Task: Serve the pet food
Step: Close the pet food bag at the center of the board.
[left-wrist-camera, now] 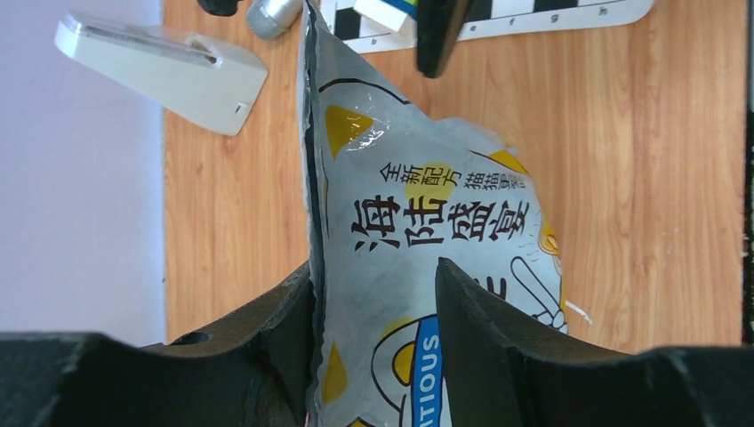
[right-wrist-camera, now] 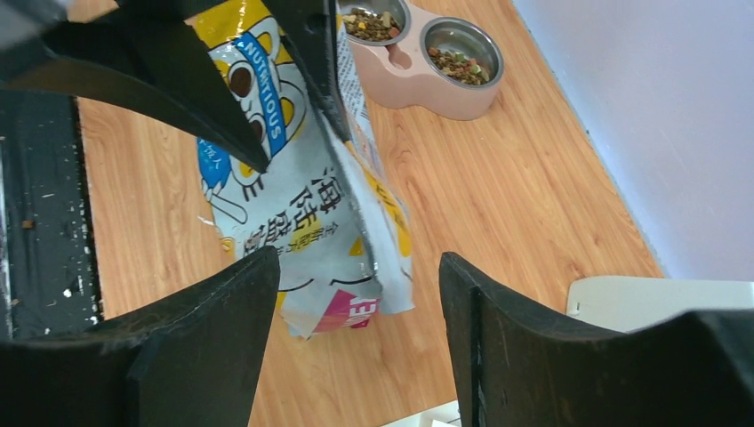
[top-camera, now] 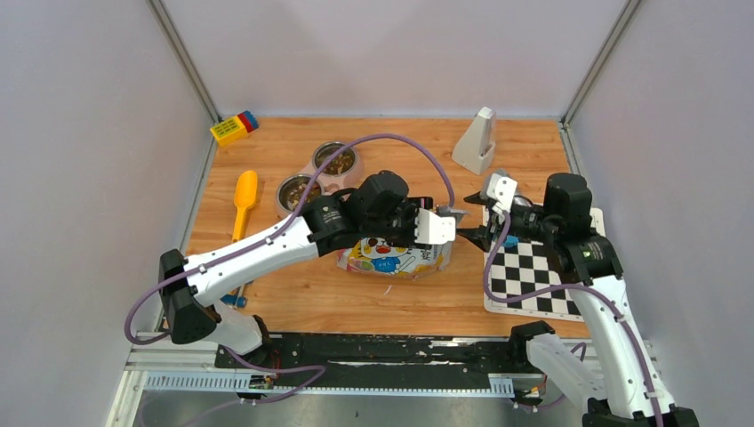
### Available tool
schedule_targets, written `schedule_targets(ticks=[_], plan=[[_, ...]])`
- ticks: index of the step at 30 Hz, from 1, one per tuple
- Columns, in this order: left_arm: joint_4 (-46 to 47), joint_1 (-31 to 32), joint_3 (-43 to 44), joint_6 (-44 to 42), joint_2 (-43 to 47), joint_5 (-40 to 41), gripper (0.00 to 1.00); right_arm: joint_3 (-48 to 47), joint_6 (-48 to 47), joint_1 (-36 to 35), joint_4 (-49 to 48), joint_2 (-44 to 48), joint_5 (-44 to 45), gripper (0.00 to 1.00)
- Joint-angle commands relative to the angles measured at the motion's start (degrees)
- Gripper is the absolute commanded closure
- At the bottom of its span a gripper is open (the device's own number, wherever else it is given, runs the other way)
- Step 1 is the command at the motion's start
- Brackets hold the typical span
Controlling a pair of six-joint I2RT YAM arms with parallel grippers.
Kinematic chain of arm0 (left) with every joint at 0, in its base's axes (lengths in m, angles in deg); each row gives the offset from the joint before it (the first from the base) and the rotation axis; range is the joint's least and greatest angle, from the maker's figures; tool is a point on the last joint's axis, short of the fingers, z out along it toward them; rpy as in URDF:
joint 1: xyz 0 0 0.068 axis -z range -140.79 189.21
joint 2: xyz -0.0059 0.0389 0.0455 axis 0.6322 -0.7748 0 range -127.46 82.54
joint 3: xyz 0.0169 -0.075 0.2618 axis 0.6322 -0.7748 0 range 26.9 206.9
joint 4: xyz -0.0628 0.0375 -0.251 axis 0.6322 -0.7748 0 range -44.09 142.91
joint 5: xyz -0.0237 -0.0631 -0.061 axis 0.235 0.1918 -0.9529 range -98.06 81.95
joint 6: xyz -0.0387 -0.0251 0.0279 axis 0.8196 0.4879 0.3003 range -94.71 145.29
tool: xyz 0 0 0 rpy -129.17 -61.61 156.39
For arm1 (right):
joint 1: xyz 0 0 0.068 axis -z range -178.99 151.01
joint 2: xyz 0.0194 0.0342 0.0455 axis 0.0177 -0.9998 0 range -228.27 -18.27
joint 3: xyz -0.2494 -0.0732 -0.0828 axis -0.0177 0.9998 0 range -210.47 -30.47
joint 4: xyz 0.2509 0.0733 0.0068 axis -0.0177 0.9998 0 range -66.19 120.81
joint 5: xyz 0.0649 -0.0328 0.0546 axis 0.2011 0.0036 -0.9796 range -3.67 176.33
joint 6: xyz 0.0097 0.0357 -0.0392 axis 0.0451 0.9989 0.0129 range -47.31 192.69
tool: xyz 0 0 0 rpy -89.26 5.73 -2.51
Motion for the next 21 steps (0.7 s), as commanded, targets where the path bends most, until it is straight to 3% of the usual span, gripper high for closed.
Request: schedule_targets(ticks=[1, 9, 13, 17, 21], plan=[[3.4, 3.3, 0.5, -1.3, -0.8, 9.6, 0.45, 1.6, 1.7, 1.7, 1.6, 1.6, -6.2, 0.33], [7.4, 7.6, -2.5, -3.4, -1.9, 20.6, 0.54, 1.4, 3.5, 8.8, 1.5, 2.3, -8.8, 0.33], [8.8, 8.1, -3.3, -3.6, -2.2, 23.6, 0.68, 1.2, 3.7, 13.6, 1.4, 3.3, -10.3, 0.33], [9.6, 8.4, -3.2, -4.1, -2.5, 26.3, 0.99, 1.2, 4.1, 16.9, 1.5, 3.7, -12.5, 0.33], [9.7, 8.6, -2.9, -3.9, -2.7, 27.6, 1.00, 1.1, 4.4, 18.1, 1.4, 4.2, -13.1, 0.33]])
